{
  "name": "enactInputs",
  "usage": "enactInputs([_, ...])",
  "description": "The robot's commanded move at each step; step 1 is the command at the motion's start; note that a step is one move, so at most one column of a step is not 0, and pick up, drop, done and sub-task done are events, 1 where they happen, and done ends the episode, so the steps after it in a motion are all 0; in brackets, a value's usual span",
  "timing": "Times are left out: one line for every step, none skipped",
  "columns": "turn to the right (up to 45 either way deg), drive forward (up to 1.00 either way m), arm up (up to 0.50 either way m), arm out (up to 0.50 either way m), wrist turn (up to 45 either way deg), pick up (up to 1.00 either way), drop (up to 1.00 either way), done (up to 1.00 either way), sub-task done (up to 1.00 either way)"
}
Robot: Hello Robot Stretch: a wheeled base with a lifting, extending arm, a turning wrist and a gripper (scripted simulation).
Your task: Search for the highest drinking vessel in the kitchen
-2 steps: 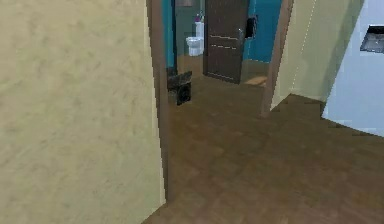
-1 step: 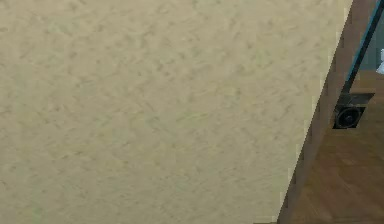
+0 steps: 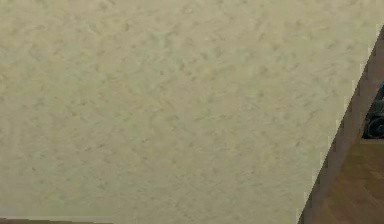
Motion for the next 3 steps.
enactInputs([0.0, 0.40, 0.00, 0.00, 0.0, 0.00, 0.00, 0.00, 0.00])
enactInputs([-45.0, 0.00, 0.00, 0.00, 0.0, 0.00, 0.00, 0.00, 0.00])
enactInputs([-36.0, 0.00, 0.00, 0.00, 0.0, 0.00, 0.00, 0.00, 0.00])
